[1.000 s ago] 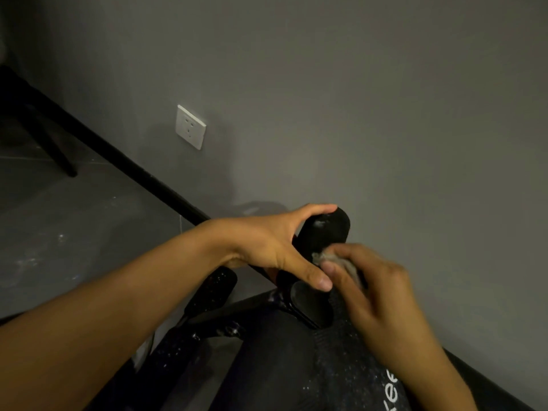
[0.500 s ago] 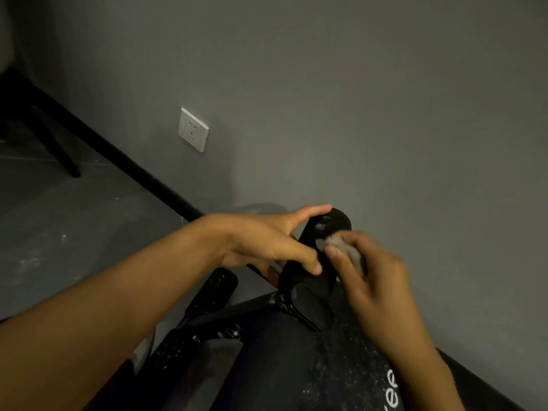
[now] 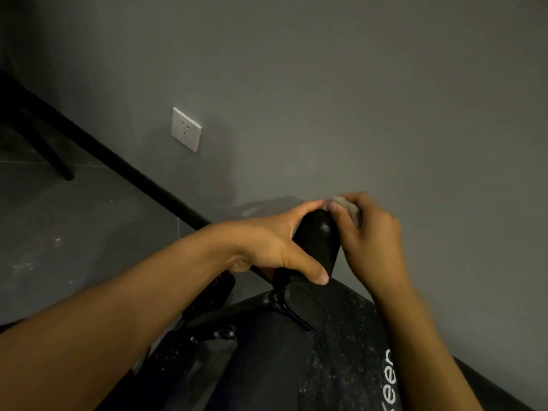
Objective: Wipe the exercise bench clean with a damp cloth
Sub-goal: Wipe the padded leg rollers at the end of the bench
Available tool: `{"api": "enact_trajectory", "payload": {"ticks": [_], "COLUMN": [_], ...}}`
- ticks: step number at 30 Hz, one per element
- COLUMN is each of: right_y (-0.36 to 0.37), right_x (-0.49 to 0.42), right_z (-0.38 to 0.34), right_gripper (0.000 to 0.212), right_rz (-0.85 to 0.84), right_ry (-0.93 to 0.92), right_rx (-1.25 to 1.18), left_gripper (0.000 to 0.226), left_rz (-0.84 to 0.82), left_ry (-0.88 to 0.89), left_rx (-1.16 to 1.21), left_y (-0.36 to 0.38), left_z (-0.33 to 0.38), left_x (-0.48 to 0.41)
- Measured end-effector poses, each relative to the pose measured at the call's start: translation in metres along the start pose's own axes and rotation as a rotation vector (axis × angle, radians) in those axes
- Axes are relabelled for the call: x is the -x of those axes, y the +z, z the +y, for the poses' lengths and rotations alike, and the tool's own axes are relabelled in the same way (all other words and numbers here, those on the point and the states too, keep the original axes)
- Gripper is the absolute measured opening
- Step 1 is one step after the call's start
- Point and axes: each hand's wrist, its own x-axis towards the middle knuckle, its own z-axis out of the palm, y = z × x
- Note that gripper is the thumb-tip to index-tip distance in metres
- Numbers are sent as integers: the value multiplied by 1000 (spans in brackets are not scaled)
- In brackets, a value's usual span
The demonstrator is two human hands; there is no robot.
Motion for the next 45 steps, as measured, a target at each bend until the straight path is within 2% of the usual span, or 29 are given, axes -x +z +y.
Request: {"api": "enact_trajectory", "payload": {"ticks": [5, 10, 15, 21, 25, 28, 30, 34, 36, 38, 41, 45], "right_y": [-11, -7, -4, -40, -28, -8, -1, -20, -33, -35, -20, 3], "right_x": [54, 13, -8, 38, 11, -13, -12, 24, 49, 61, 51, 15], "right_z": [-14, -1, -1, -10, -2, 3, 2, -11, -15, -13, -1, 16], "right_gripper": [7, 11, 11, 8, 7, 9, 12, 12, 12, 13, 13, 12], "right_rz": [-139, -86, -77, -357, -229, -105, -61, -191, -300, -307, -166, 18], "right_ry": [-44, -103, -92, -133, -182, -131, -103, -98, -23, 64, 130, 135], "right_rx": [-225, 58, 149, 42, 162, 174, 161, 7, -150, -313, -393, -268], "left_gripper": [117, 113, 111, 114, 109, 107, 106, 113, 116, 116, 112, 105], "left_rz": [-26, -30, -32, -59, -166, -249, -237, -117, -43, 12, -56, -128], "left_ry": [-13, -29, -29, -47, -73, -52, -32, 12, 47, 56, 10, -33], "left_rx": [-19, -21, -25, -41, -2, 94, 116, 27, -93, -166, -151, -152], "left_y": [-4, -6, -7, -12, -21, -21, -18, -8, -2, 0, -8, -23], "left_z": [3, 5, 5, 3, 4, 2, 0, -1, 0, 1, 6, 13], "left_x": [1, 3, 5, 3, 4, 4, 2, -4, -3, 0, 5, 15]}}
